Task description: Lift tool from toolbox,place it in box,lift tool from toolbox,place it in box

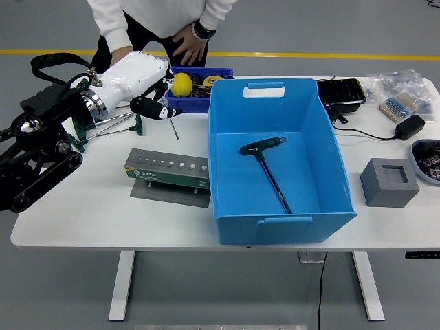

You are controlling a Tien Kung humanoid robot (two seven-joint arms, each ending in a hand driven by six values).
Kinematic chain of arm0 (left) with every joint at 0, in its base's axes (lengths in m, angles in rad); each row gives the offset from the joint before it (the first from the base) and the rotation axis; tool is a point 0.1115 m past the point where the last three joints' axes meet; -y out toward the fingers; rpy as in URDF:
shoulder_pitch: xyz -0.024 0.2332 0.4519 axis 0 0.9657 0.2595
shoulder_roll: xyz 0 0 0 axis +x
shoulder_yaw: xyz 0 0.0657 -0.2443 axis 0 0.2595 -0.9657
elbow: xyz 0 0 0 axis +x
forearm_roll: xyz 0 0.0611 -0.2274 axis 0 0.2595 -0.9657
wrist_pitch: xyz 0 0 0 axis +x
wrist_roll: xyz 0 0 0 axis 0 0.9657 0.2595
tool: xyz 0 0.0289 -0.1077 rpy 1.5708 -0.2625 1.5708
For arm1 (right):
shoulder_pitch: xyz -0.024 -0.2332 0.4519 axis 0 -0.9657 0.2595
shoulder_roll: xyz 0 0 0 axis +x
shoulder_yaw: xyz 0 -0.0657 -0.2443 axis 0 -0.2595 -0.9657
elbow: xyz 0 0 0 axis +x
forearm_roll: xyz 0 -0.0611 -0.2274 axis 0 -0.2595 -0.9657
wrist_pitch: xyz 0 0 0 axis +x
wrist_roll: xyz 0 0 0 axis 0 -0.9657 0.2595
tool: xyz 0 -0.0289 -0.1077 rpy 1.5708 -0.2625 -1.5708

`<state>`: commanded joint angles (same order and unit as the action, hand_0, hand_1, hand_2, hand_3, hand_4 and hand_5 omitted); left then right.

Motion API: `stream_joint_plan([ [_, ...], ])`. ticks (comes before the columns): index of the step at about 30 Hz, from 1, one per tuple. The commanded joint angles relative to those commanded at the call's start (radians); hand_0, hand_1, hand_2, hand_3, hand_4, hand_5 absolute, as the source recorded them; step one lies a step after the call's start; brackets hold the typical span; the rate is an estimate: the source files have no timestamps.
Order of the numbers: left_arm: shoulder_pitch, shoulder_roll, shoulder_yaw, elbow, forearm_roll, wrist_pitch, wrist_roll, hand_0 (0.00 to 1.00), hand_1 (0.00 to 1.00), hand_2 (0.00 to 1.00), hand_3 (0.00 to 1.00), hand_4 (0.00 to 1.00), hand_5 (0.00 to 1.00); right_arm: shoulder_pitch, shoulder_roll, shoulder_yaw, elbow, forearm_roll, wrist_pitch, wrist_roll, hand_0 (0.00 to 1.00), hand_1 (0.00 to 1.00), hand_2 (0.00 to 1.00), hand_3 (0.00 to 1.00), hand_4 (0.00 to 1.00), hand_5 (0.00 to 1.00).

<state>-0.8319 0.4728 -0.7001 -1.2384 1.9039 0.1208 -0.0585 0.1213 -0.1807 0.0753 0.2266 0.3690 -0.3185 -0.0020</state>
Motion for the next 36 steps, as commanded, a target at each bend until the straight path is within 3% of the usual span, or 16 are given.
stream_joint_plan([
  [6, 0.018, -0.011, -0.059, -0.089, -0.026, 0.016, -0.001, 0.261, 0.002, 0.027, 0.024, 0.731, 0.349, -0.002, 0.001, 0.002, 0.0, -0.003, 0.0, -0.001, 0.695, 0.67, 0.728, 0.556, 0.791, 0.69],
  [10, 0.029, -0.026, -0.062, -0.132, -0.063, 0.032, -0.004, 0.261, 0.002, 0.027, 0.024, 0.731, 0.349, -0.003, 0.001, 0.003, 0.0, -0.006, 0.0, -0.002, 0.695, 0.67, 0.728, 0.556, 0.791, 0.69],
  [11, 0.032, -0.028, -0.06, -0.139, -0.071, 0.035, -0.004, 0.259, 0.002, 0.023, 0.024, 0.702, 0.389, -0.003, 0.002, 0.003, 0.0, -0.006, -0.001, -0.002, 0.694, 0.671, 0.728, 0.556, 0.791, 0.689],
  [17, 0.044, -0.049, -0.023, -0.183, -0.108, 0.048, -0.005, 0.259, 0.002, 0.023, 0.023, 0.698, 0.392, -0.004, 0.002, 0.004, 0.0, -0.007, -0.001, -0.002, 0.695, 0.67, 0.728, 0.556, 0.79, 0.69],
  [22, 0.049, -0.077, 0.048, -0.196, -0.133, 0.091, -0.03, 0.259, 0.002, 0.023, 0.023, 0.698, 0.392, -0.004, 0.002, 0.005, 0.001, -0.012, -0.001, -0.003, 0.695, 0.67, 0.728, 0.556, 0.79, 0.69],
  [23, 0.049, -0.087, 0.066, -0.191, -0.143, 0.103, -0.039, 0.356, 0.121, 0.145, 0.186, 0.774, 0.458, -0.003, 0.002, 0.006, 0.001, -0.016, -0.001, -0.004, 0.695, 0.67, 0.728, 0.556, 0.79, 0.688],
  [28, 0.042, -0.11, 0.117, -0.172, -0.166, 0.056, -0.018, 0.356, 0.121, 0.145, 0.186, 0.774, 0.458, -0.003, 0.001, 0.006, 0.002, -0.016, -0.002, -0.004, 0.695, 0.67, 0.728, 0.556, 0.79, 0.688],
  [29, 0.041, -0.113, 0.129, -0.17, -0.173, 0.041, -0.013, 0.479, 0.451, 0.545, 0.576, 0.888, 0.562, -0.004, 0.001, 0.006, 0.002, -0.013, -0.001, -0.003, 0.695, 0.67, 0.728, 0.556, 0.79, 0.69],
  [34, 0.033, -0.129, 0.179, -0.158, -0.208, -0.016, -0.002, 0.479, 0.451, 0.545, 0.576, 0.888, 0.562, -0.002, 0.0, -0.001, 0.002, -0.001, 0.0, 0.0, 0.695, 0.67, 0.728, 0.556, 0.79, 0.69],
  [35, 0.032, -0.131, 0.184, -0.156, -0.212, -0.024, 0.0, 0.658, 0.678, 0.783, 0.705, 0.919, 0.611, -0.001, 0.0, -0.002, 0.002, -0.001, 0.0, 0.0, 0.695, 0.669, 0.729, 0.556, 0.789, 0.688],
  [36, 0.031, -0.135, 0.19, -0.153, -0.214, -0.035, 0.005, 0.658, 0.678, 0.783, 0.705, 0.919, 0.611, -0.001, -0.001, -0.003, 0.002, 0.0, 0.0, 0.0, 0.695, 0.669, 0.729, 0.556, 0.789, 0.688],
])
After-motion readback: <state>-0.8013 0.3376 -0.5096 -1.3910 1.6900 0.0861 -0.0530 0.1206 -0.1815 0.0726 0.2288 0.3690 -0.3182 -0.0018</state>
